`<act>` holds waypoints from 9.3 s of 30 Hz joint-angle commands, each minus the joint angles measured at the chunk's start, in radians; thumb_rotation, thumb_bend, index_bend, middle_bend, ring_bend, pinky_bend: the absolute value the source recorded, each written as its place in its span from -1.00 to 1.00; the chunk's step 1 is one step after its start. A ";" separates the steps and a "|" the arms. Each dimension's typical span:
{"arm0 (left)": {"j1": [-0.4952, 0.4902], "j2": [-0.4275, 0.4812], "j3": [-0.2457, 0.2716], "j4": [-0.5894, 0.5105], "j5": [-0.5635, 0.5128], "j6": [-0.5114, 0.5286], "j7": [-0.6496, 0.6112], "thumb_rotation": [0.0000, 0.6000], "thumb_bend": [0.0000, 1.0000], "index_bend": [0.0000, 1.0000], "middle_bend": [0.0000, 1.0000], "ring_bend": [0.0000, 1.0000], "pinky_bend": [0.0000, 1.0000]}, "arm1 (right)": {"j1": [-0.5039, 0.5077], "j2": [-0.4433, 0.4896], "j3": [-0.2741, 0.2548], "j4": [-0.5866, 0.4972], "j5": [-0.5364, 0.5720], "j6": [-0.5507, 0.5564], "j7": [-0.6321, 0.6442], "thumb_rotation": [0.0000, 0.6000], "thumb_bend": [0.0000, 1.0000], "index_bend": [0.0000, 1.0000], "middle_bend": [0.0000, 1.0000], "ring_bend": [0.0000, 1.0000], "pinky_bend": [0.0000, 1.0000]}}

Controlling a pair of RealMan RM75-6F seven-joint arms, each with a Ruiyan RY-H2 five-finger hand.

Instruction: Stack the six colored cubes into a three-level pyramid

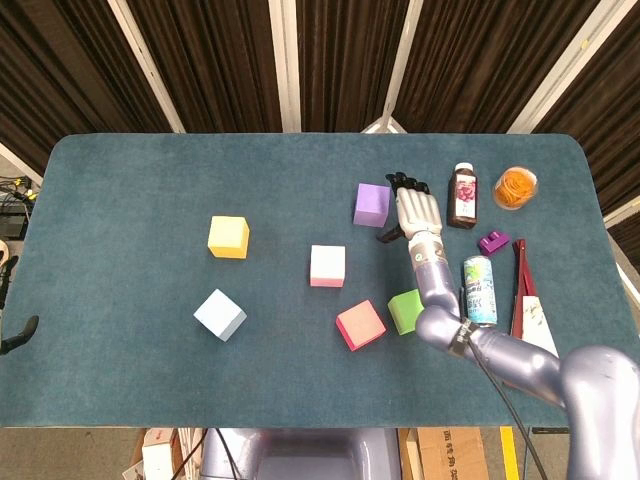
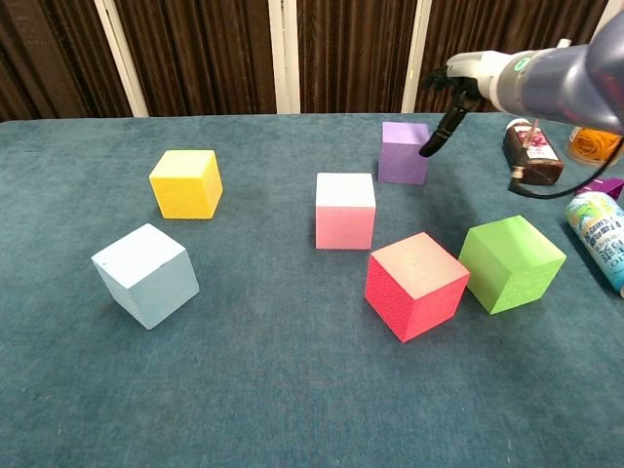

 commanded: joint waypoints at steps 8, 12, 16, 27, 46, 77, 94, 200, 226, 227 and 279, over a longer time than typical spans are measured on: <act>-0.002 0.004 -0.005 0.003 -0.018 -0.009 -0.001 1.00 -0.27 -0.89 -1.00 -1.00 -1.00 | 0.037 -0.114 0.042 0.168 -0.013 -0.035 0.011 1.00 -0.73 -0.65 -0.77 -0.98 -1.00; 0.000 0.004 -0.004 0.000 -0.017 -0.004 0.002 1.00 -0.27 -0.89 -1.00 -1.00 -1.00 | 0.039 -0.136 0.047 0.212 -0.015 -0.055 0.005 1.00 -0.73 -0.65 -0.75 -0.97 -1.00; 0.001 0.005 -0.002 -0.003 -0.016 -0.001 0.004 1.00 -0.27 -0.89 -1.00 -1.00 -1.00 | 0.040 -0.152 0.057 0.253 -0.011 -0.072 -0.001 1.00 -0.73 -0.65 -0.75 -0.97 -1.00; 0.001 0.003 0.001 -0.007 -0.013 0.001 0.012 1.00 -0.27 -0.89 -1.00 -1.00 -1.00 | 0.035 -0.185 0.065 0.323 -0.018 -0.118 -0.015 1.00 -0.73 -0.65 -0.75 -0.97 -1.00; 0.002 0.005 0.005 -0.015 -0.012 0.001 0.017 1.00 -0.27 -0.86 -1.00 -1.00 -1.00 | 0.043 -0.243 0.100 0.433 -0.054 -0.153 -0.012 1.00 -0.73 -0.65 -0.34 -0.75 -1.00; 0.000 0.008 0.009 -0.021 -0.013 -0.007 0.020 1.00 -0.27 -0.80 -1.00 -1.00 -1.00 | -0.014 -0.256 0.148 0.403 -0.232 -0.090 0.152 1.00 -0.45 0.27 0.02 -0.45 -1.00; 0.013 -0.001 -0.011 -0.001 -0.007 0.050 0.008 1.00 -0.27 -0.80 -1.00 -1.00 -1.00 | -0.124 0.106 0.115 -0.102 -0.068 -0.039 -0.067 1.00 -0.44 0.27 0.02 -0.45 -1.00; 0.032 0.015 -0.023 -0.006 0.012 0.077 -0.043 1.00 -0.27 -0.80 -1.00 -1.00 -1.00 | 0.130 0.205 -0.237 -0.199 0.245 -0.330 0.199 1.00 -0.42 0.27 0.00 -0.45 -1.00; 0.031 0.014 -0.024 -0.005 0.008 0.075 -0.037 1.00 -0.27 -0.80 -1.00 -1.00 -1.00 | 0.154 0.177 -0.271 -0.149 0.215 -0.349 0.263 1.00 -0.40 0.27 -0.02 -0.47 -1.00; 0.031 0.014 -0.024 -0.005 0.007 0.074 -0.037 1.00 -0.27 -0.80 -1.00 -1.00 -1.00 | 0.155 0.177 -0.272 -0.150 0.212 -0.350 0.265 1.00 -0.40 0.27 -0.02 -0.48 -1.00; 0.030 0.011 -0.026 -0.011 -0.002 0.071 -0.023 1.00 -0.27 -0.80 -1.00 -1.00 -1.00 | 0.200 0.214 -0.348 -0.164 0.134 -0.415 0.390 1.00 -0.41 -0.31 -0.56 -0.82 -1.00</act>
